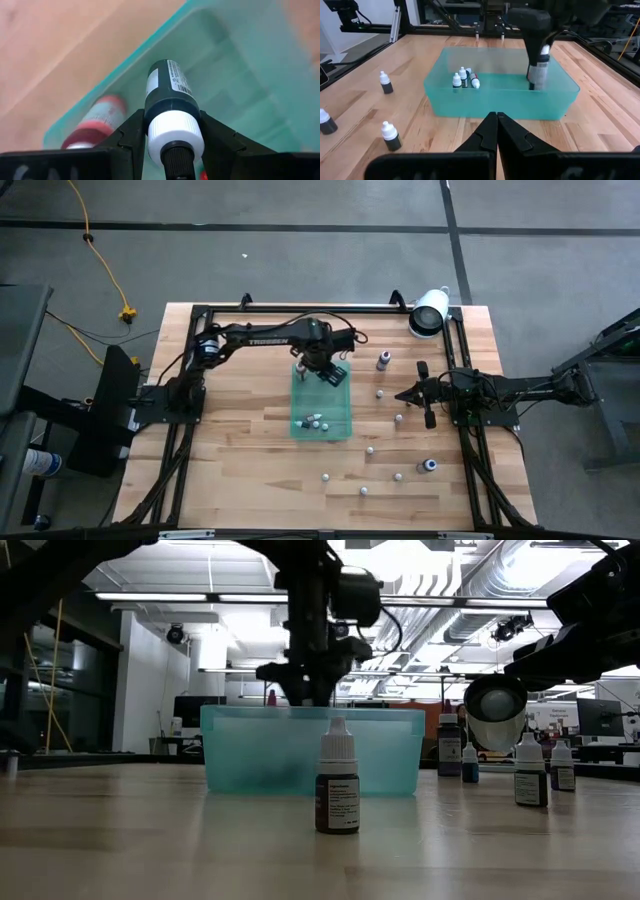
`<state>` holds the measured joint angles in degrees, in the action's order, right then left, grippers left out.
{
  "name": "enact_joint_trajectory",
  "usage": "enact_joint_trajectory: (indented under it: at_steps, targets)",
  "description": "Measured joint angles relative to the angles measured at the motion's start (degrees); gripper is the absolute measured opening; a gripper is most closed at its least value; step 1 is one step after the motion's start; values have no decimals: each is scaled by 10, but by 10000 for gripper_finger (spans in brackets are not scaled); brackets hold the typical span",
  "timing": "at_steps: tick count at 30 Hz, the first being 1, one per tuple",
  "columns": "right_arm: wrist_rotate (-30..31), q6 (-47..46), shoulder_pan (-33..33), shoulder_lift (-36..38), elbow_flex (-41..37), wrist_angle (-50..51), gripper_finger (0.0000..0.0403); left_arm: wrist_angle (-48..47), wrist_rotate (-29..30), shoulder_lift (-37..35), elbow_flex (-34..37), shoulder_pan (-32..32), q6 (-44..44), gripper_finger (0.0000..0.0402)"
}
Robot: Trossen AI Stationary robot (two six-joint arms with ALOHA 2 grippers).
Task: Pick & Place food coloring
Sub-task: Put the big black food coloring bottle into the green bin, then put the small blue food coloring bottle into the green bin
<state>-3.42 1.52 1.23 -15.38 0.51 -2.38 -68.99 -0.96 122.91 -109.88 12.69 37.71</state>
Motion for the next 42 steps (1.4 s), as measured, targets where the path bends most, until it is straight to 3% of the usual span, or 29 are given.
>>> enact_joint_trajectory:
  at_steps: [20,33,42]
  targets:
    - [0,0,0,0,0,0,0,-1,0,14,0,8,-37,135]
    - [0,0,0,0,0,0,0,0,-13,14,0,8,-64,223]
    - [0,0,0,0,0,0,0,-6,3,14,-37,8,-91,229]
